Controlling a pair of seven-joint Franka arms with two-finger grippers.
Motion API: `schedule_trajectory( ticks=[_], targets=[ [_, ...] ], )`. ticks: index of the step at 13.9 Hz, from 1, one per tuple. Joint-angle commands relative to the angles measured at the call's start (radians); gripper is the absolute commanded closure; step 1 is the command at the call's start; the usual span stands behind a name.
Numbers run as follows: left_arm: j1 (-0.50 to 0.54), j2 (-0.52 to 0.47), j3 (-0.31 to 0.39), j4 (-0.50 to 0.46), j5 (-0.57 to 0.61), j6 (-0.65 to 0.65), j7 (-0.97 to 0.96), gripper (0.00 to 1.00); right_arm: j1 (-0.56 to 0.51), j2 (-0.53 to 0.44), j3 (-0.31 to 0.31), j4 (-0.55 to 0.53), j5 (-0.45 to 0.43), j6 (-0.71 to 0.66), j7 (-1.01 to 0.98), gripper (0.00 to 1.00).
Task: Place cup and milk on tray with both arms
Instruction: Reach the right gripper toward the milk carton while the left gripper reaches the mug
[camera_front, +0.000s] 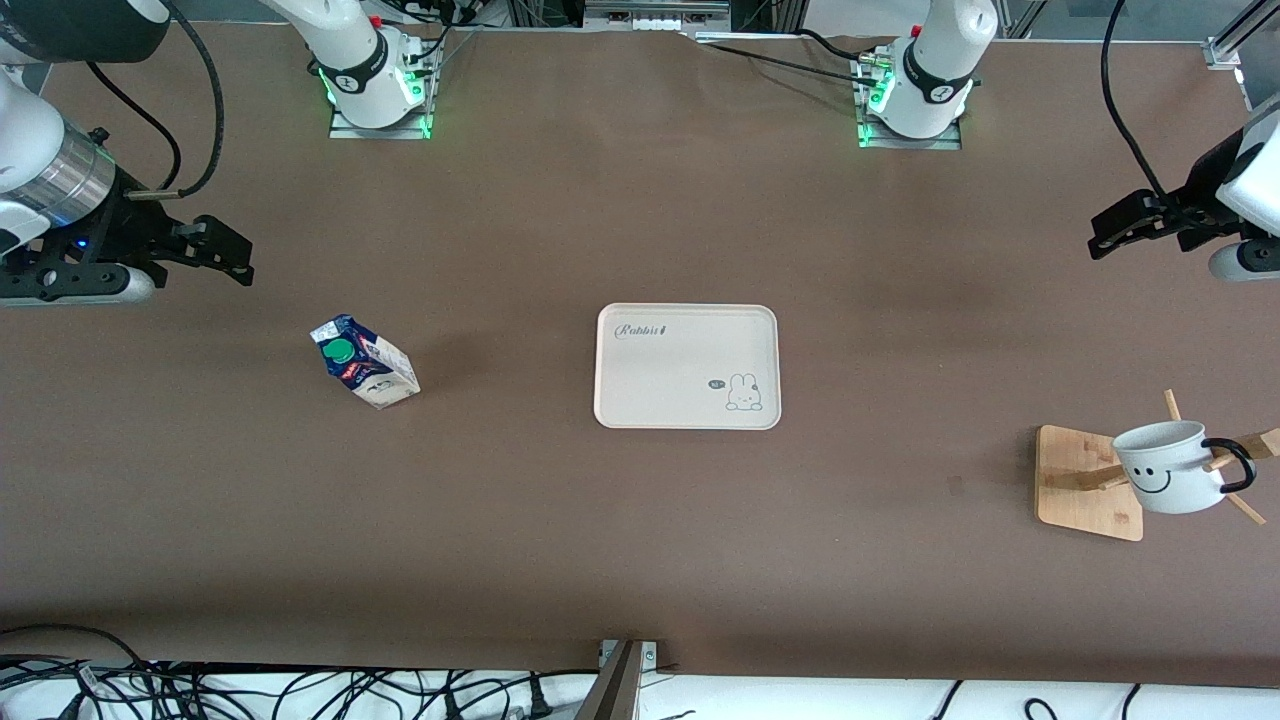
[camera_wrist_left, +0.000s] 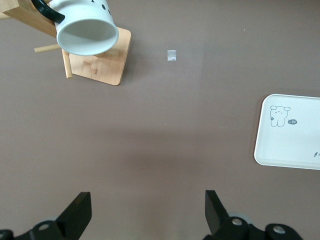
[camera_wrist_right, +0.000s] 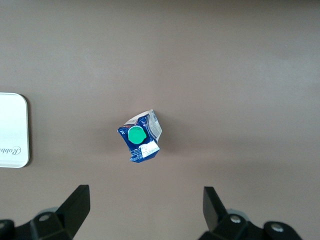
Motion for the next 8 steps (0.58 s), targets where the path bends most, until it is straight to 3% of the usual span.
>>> schedule_trajectory(
  ticks=[1,8],
  targets=[
    [0.000,-0.023,0.001,-0.022,-0.013,0.021,-0.008,0.00,-0.003,0.003,-0.001,0.009,-0.007,-0.009,0.016,0.00],
    [-0.003,-0.033,-0.008,-0.050,-0.013,0.051,0.017,0.00,0.005,0.014,0.002,0.021,-0.016,-0.009,-0.025,0.00]
  ],
)
